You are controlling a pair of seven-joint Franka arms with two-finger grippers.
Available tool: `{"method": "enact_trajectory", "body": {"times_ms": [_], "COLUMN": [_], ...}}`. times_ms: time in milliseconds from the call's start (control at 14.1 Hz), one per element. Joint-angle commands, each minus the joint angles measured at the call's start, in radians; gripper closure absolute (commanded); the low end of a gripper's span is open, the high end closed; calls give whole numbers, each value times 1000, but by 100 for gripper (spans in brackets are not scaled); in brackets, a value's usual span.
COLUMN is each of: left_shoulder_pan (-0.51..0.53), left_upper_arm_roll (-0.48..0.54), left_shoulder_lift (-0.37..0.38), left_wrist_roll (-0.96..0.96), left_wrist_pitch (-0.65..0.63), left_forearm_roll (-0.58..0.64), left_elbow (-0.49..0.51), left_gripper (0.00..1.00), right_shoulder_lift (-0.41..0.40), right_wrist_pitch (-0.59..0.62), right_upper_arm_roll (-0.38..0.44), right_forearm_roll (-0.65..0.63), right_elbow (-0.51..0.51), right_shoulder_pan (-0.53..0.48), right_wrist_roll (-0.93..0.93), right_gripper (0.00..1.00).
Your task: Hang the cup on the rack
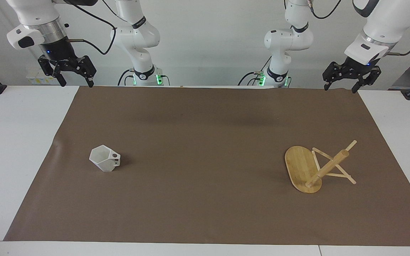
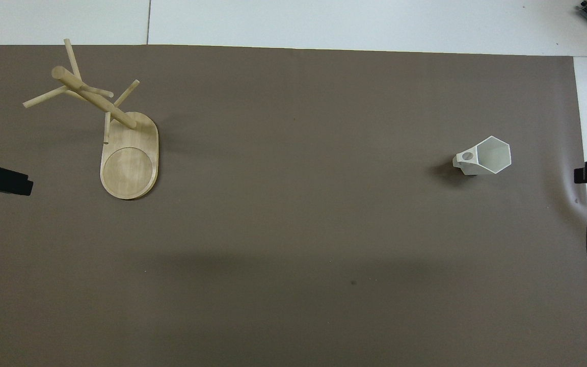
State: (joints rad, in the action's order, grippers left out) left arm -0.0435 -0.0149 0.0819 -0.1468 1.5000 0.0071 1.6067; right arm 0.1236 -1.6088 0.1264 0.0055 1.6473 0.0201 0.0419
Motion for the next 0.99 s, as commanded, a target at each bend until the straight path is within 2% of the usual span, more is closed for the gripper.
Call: {"method": "enact_trajectory", "body": {"times_ms": [0, 638, 780, 922], "left_shoulder_pan": [-6, -7, -7, -7], "left_upper_arm_roll": [6, 6, 6, 4], "left_shoulder_lift": [19, 19, 19, 19], "left_wrist_roll": [-4, -2, -2, -2], "left_wrist_pitch": [12, 16, 17, 17], "left_forearm_roll": [-7, -7, -7, -7], "left_elbow": [18, 18, 18, 18], "left_gripper": [0, 0, 0, 0], "right_shoulder_lift": [13, 17, 22, 24], "right_wrist_pitch": [-8, -6, -20, -103], "right_upper_arm_roll": [-5, -10, -13, -11], "right_forearm_roll": [-4, 1, 1, 2], "right_elbow": [17, 20, 44, 118], "right_shoulder_pan": [-6, 3, -5, -38], "right_wrist_roll": [15, 19, 24, 94], "right_gripper": [0, 0, 0, 0]}}
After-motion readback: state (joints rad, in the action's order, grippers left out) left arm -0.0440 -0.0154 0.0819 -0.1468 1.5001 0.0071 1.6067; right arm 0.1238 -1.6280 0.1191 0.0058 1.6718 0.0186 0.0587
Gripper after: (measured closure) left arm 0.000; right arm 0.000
